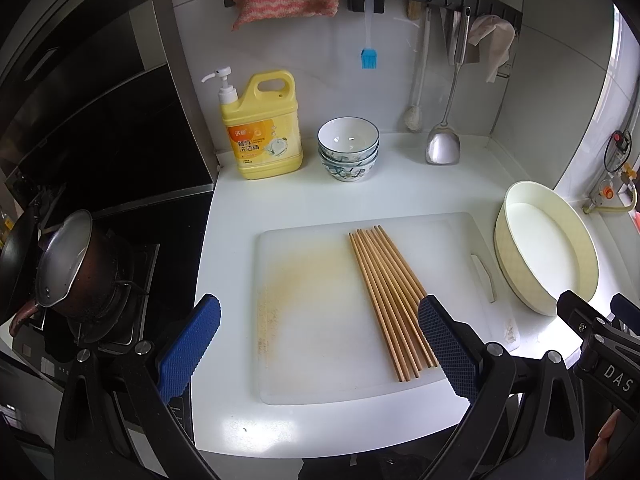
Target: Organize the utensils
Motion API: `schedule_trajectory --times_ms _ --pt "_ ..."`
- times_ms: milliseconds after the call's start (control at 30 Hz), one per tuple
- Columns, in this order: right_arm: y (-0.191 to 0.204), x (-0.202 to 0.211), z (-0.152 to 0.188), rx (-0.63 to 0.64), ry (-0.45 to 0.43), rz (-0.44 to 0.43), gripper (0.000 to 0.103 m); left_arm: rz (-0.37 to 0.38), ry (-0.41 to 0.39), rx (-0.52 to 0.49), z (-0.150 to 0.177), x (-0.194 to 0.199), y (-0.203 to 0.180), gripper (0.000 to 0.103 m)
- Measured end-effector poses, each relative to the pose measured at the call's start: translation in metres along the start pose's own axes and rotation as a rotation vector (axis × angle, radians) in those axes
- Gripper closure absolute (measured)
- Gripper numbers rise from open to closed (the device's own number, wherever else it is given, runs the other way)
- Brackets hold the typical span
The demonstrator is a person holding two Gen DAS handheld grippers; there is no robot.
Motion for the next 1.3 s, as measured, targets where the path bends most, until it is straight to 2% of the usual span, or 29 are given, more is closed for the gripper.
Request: schedule_trajectory --times_ms 867,1300 --pt "-0.001 0.002 0.0 0.0 0.0 0.0 0.009 0.002 -0.007 -0.003 0.0 0.0 -0.001 0.006" --pt "0.011 0.001 -0.001 -0.004 -0.018 0.012 0.009 0.01 0.02 -0.026 0.001 -0.007 0.008 0.006"
Point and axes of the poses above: each gripper's, at about its wrist camera, not at the fingertips, and x roughly against the way its jaws point, y to its left, z to its underside, the point moved 4 cm from there along -x, roughly the way its jaws point, and after that the axes turned 11 degrees about y, right-handed, at the moved point
